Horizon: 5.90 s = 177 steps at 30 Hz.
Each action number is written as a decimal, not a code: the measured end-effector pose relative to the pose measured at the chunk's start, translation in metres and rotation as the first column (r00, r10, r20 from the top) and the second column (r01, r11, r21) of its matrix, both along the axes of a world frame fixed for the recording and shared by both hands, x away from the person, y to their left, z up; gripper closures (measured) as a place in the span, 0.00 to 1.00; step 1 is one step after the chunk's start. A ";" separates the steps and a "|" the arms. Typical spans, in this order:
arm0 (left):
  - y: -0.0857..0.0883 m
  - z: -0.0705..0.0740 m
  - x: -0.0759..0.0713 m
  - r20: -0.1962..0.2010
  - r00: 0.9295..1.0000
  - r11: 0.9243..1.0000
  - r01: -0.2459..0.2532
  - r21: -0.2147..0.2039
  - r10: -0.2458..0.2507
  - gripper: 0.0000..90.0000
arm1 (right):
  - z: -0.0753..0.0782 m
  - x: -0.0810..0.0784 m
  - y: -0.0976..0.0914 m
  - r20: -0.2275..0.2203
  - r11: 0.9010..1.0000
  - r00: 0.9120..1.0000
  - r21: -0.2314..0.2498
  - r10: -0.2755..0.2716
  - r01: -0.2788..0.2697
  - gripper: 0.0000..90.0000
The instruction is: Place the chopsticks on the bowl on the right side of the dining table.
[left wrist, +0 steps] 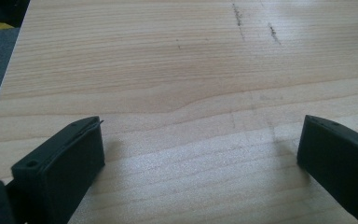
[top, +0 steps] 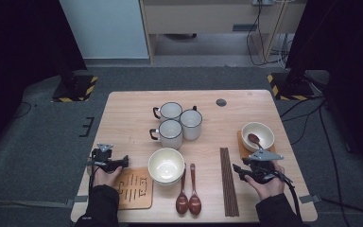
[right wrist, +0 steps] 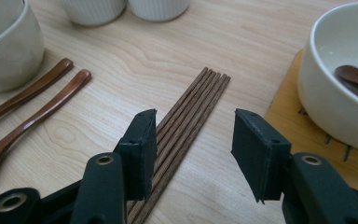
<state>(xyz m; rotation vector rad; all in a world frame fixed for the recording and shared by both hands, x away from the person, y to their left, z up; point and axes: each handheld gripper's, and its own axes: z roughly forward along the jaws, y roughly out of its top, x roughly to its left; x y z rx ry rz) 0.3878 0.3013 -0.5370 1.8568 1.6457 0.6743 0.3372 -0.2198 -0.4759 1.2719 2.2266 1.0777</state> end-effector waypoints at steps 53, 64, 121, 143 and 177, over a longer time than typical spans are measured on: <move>0.000 0.000 0.000 0.000 1.000 1.000 0.000 0.000 0.000 0.00 | -0.041 0.007 0.016 -0.139 0.996 0.990 -0.076 0.023 -0.034 0.83; 0.000 0.000 0.000 0.000 1.000 1.000 0.000 0.000 0.000 0.00 | -0.041 0.007 0.009 -0.146 0.994 0.989 -0.109 -0.001 -0.015 0.88; 0.000 0.000 0.000 0.000 1.000 1.000 0.000 0.000 0.000 0.00 | -0.038 0.011 -0.011 -0.131 0.985 0.986 -0.152 -0.104 0.084 0.90; 0.000 0.000 0.000 0.000 1.000 1.000 0.000 0.000 0.000 0.00 | -0.037 -0.007 -0.023 -0.133 0.988 0.984 -0.117 -0.120 0.105 0.89; 0.000 0.000 0.000 0.000 1.000 1.000 0.000 0.000 0.000 0.00 | -0.028 -0.007 -0.025 -0.112 0.989 0.987 -0.096 -0.120 0.109 0.95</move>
